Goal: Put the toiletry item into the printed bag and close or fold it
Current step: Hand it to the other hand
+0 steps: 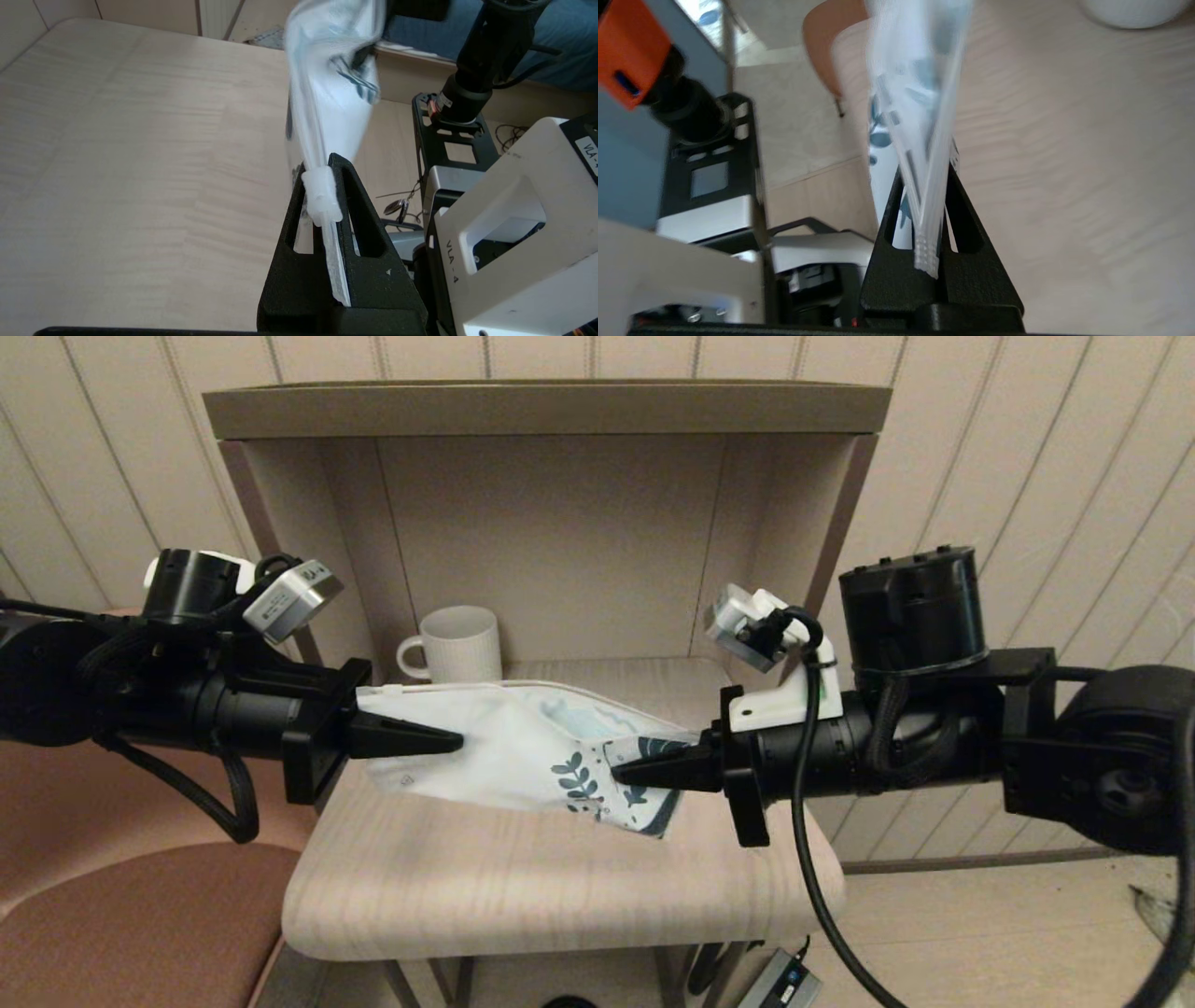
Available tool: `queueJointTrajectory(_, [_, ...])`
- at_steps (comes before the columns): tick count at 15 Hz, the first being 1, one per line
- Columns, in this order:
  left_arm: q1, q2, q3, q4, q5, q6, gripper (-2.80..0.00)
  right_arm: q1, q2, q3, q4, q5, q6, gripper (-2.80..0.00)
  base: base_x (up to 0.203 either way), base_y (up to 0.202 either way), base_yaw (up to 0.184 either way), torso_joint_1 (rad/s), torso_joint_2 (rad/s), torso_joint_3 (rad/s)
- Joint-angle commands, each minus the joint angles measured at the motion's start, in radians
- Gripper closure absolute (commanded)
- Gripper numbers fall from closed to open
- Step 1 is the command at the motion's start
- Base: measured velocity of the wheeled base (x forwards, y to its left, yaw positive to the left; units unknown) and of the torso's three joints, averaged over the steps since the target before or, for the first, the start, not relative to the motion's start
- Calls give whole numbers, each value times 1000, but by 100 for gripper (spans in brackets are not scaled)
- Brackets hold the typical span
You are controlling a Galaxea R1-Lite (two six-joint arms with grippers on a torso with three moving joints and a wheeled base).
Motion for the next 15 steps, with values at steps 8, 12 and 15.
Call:
queueJointTrajectory(8, [-3,1,2,2,-7,3,0,19,-11,-16,29,-91,-4,0,0,0,0,0,0,0])
queueJointTrajectory(12, [-3,11,-7,2,9,2,0,8,-34,-40,33,-90,0,0,0,0,0,0,0,0])
queueJointTrajectory(15, [-9,17,-6,2,14,2,0,-18,-56,-94,78,-90,4,0,0,0,0,0,0,0])
